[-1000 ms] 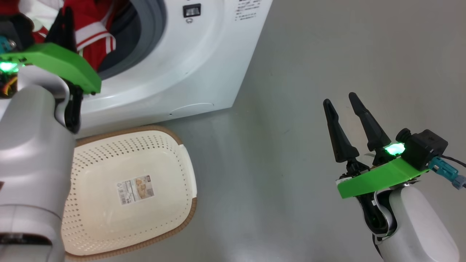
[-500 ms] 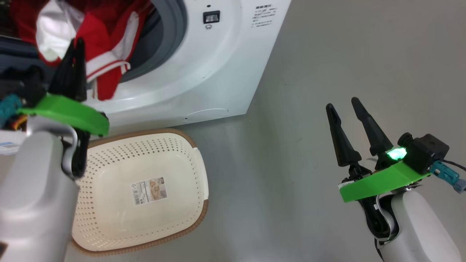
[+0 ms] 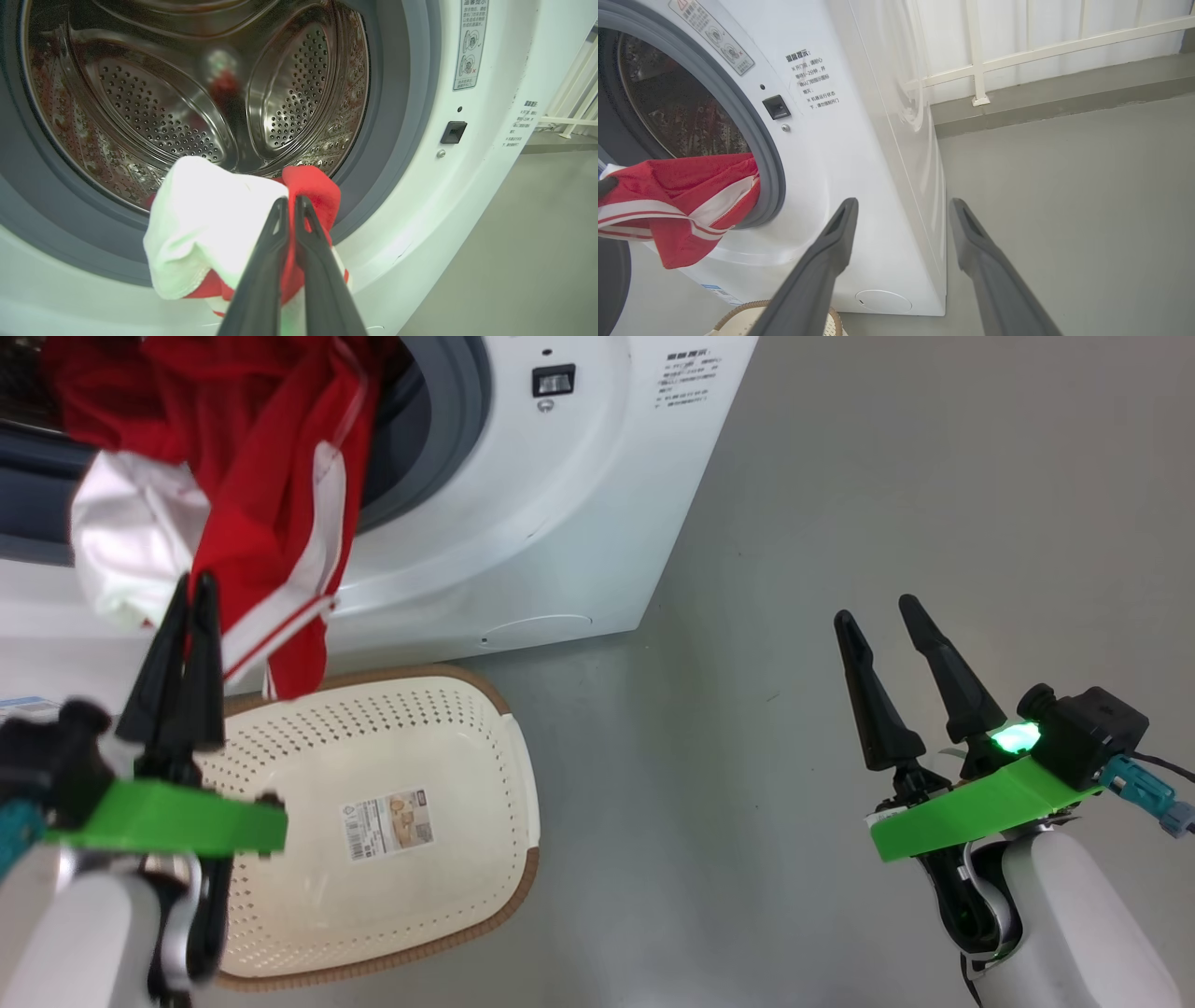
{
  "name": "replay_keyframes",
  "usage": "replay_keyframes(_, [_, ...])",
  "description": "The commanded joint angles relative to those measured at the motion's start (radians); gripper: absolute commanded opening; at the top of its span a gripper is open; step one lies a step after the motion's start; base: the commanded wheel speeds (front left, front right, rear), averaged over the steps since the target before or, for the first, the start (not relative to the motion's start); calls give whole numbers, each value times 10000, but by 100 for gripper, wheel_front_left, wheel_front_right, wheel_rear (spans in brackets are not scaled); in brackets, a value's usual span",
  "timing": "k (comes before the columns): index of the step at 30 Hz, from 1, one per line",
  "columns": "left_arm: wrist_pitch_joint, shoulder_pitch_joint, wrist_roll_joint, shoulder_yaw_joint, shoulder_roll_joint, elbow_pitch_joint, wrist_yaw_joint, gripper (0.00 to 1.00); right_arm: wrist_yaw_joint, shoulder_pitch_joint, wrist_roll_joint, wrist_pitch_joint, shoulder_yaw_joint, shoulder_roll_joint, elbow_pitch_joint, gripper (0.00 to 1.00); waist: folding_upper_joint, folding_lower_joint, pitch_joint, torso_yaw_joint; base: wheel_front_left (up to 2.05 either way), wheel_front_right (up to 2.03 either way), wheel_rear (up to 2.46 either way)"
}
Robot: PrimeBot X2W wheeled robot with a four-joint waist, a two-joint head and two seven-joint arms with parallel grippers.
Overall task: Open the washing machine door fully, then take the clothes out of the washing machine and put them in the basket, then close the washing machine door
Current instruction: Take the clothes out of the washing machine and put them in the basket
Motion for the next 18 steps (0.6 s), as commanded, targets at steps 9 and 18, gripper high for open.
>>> replay_keyframes(9, [-57,2308,102,626,507,-2823,914,0,16,140,140,-48,129,-70,-275,100,-1,0,156,18,0,0,0])
replay_keyframes(18, [-317,2691,-17,496,315,-2509,924,0,16,74,128,-48,174,-135,-231,100,-1,0,179,58,0,0,0])
